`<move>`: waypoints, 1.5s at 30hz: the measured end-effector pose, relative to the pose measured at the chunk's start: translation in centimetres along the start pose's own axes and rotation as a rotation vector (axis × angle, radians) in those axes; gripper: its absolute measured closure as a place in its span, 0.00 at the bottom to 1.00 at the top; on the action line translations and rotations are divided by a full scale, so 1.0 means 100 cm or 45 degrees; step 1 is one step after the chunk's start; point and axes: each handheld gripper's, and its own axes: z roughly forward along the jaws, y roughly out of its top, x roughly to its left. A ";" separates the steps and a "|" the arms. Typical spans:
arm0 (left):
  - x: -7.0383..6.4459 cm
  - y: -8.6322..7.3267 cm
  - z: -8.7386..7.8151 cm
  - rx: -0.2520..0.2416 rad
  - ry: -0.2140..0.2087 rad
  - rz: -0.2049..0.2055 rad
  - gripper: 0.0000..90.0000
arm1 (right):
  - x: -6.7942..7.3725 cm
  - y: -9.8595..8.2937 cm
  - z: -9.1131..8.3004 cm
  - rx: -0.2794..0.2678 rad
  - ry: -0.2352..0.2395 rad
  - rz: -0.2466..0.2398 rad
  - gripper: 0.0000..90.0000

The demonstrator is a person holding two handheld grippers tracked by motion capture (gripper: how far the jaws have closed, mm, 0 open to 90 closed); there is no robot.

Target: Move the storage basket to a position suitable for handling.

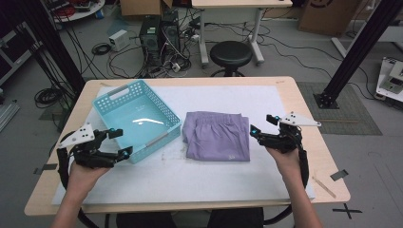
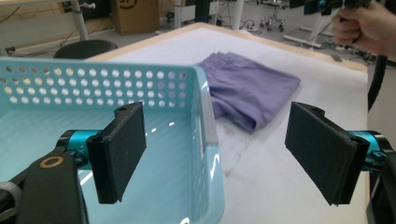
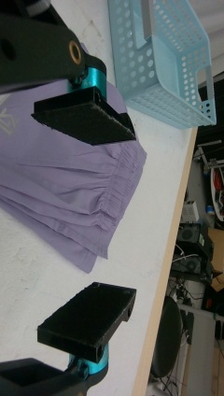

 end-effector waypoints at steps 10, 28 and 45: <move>0.000 -0.028 -0.009 0.025 0.052 -0.011 0.23 | -0.001 -0.002 0.000 -0.001 -0.003 0.016 0.24; -0.004 -0.062 0.006 0.139 0.243 -0.100 0.23 | -0.001 -0.003 0.001 0.002 -0.012 0.018 0.24; -0.009 -0.055 0.017 0.139 0.382 -0.091 0.26 | 0.000 -0.005 0.002 0.015 -0.016 0.025 0.24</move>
